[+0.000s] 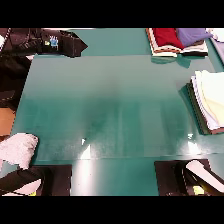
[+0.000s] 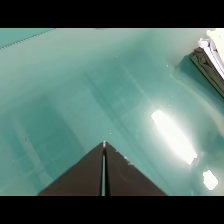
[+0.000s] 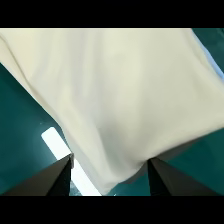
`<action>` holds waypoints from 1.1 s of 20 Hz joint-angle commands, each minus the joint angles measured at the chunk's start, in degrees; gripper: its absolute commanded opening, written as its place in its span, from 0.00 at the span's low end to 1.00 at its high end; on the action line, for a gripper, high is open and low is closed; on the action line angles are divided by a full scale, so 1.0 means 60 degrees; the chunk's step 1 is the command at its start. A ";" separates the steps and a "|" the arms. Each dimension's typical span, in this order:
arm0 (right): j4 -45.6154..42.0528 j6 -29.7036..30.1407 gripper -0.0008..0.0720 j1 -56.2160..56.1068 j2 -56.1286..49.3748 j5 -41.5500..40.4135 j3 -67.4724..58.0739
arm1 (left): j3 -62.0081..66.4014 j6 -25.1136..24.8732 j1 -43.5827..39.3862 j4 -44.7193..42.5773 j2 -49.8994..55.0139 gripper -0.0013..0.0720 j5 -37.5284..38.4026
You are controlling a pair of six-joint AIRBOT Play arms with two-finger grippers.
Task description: Fold the shirts.
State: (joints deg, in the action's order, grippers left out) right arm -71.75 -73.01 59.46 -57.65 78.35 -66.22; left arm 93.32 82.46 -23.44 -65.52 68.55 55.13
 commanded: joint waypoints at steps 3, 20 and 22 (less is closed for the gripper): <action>0.0943 -0.0015 0.75 0.0310 0.0918 -0.0900 -0.0430 | 0.0000 0.0004 -0.0004 -0.0004 0.0004 0.06 0.0022; 0.3442 -0.0313 0.03 -1.0324 -0.0302 -0.1395 -0.2550 | 0.0000 0.0000 -0.0004 -0.0011 0.0004 0.06 -0.0047; 0.3446 -0.0313 0.03 -1.0681 -0.0390 -0.1483 -0.2550 | 0.0000 0.0000 -0.0004 -0.0011 0.0004 0.06 -0.0047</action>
State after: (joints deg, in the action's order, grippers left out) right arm -51.29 -74.89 1.06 -59.05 70.98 -81.41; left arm 93.32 82.46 -23.44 -65.60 68.55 54.87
